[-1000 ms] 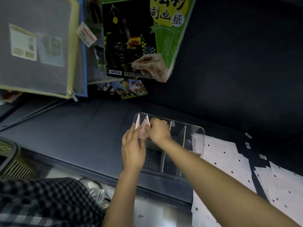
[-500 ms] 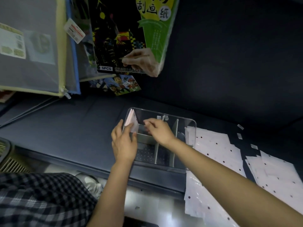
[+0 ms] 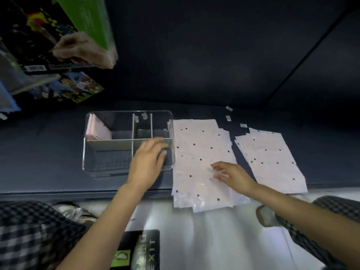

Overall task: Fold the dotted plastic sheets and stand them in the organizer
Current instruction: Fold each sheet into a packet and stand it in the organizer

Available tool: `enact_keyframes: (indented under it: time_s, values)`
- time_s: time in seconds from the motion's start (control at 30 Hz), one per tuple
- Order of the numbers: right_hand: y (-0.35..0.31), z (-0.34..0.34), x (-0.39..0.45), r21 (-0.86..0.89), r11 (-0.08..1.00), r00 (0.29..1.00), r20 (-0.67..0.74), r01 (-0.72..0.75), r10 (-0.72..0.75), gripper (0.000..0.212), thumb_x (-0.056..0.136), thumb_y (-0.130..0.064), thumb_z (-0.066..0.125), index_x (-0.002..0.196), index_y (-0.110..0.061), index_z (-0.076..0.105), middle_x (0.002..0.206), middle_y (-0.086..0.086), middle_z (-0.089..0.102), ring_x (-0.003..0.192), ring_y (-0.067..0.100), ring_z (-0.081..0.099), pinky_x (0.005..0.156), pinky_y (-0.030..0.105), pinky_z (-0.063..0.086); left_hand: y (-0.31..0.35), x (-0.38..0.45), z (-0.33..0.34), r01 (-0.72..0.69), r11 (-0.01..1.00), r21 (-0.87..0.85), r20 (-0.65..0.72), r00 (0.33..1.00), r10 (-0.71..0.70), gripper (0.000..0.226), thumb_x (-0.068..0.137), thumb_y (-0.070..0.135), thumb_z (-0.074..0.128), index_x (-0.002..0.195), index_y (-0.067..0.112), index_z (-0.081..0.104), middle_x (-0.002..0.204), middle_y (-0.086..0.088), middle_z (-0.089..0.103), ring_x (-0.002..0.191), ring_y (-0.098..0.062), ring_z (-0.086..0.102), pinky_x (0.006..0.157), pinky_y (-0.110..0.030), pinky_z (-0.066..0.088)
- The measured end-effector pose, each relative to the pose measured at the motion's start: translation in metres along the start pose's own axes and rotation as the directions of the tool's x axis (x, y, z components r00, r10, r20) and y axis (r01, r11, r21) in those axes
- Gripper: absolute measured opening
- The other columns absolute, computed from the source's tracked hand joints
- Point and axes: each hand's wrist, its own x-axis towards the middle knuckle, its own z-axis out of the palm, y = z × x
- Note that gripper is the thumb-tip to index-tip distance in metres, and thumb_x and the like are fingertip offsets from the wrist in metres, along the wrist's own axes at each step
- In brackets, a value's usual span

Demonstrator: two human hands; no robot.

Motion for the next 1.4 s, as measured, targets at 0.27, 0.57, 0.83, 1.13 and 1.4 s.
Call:
enact_keyframes:
  time_s: [0.27, 0.57, 0.83, 1.13, 1.4]
  values:
    - [0.062, 0.037, -0.046, -0.211, 0.969, 0.989, 0.096, 0.131, -0.113, 0.075, 0.085, -0.040, 0.065, 0.147, -0.026, 0.026, 0.153, -0.012, 0.021, 0.139, 0.004, 0.019, 0.108, 0.014, 0.021, 0.025, -0.068, 0.071, -0.066, 0.996, 0.055, 0.655, 0.756, 0.014, 0.055, 0.096, 0.037, 0.050, 0.146, 0.027, 0.030, 0.157, 0.011, 0.014, 0.145, -0.007, 0.009, 0.115, -0.022, 0.011]
    - [0.083, 0.047, -0.049, -0.294, 0.918, 0.963, 0.082, 0.268, -0.255, 0.060, 0.091, -0.036, 0.058, 0.142, -0.020, 0.033, 0.158, -0.007, 0.006, 0.145, 0.007, 0.006, 0.113, 0.015, 0.008, 0.017, -0.068, 0.080, 0.004, 0.997, 0.071, 0.587, 0.808, -0.045, 0.048, 0.091, 0.029, 0.060, 0.137, 0.030, 0.046, 0.150, 0.014, 0.033, 0.138, -0.006, 0.026, 0.108, -0.022, 0.028]
    - [0.079, 0.018, -0.033, 0.018, 0.991, 0.973, 0.189, 0.134, -0.135, 0.026, 0.096, -0.027, 0.052, 0.118, -0.023, 0.066, 0.145, -0.009, 0.041, 0.137, -0.002, 0.028, 0.109, 0.009, 0.019, 0.011, -0.064, 0.078, -0.010, 0.993, 0.118, 0.520, 0.853, -0.053, 0.022, 0.094, 0.024, 0.055, 0.113, 0.023, 0.066, 0.135, 0.014, 0.053, 0.124, -0.005, 0.046, 0.089, -0.021, 0.043]
    - [0.073, 0.003, -0.025, 0.290, 0.953, 0.974, 0.225, -0.088, 0.021, 0.024, 0.090, -0.025, 0.063, 0.096, -0.004, 0.073, 0.113, 0.005, 0.069, 0.122, 0.004, 0.052, 0.092, 0.014, 0.039, 0.015, -0.058, 0.076, 0.036, 0.995, 0.091, 0.513, 0.855, -0.078, 0.021, 0.094, 0.027, 0.057, 0.112, 0.024, 0.068, 0.120, 0.013, 0.062, 0.113, -0.009, 0.053, 0.082, -0.019, 0.041]
    - [0.063, -0.041, -0.025, 0.439, 0.884, 0.913, 0.407, -0.159, -0.038, 0.036, 0.094, -0.029, 0.055, 0.059, -0.020, 0.055, 0.066, -0.008, 0.044, 0.065, 0.005, 0.040, 0.069, 0.022, 0.032, 0.037, -0.023, 0.045, 0.404, 0.880, -0.248, 0.655, 0.740, -0.155, 0.015, 0.092, 0.018, 0.060, 0.078, 0.021, 0.063, 0.077, 0.011, 0.062, 0.073, -0.007, 0.054, 0.065, -0.015, 0.038]
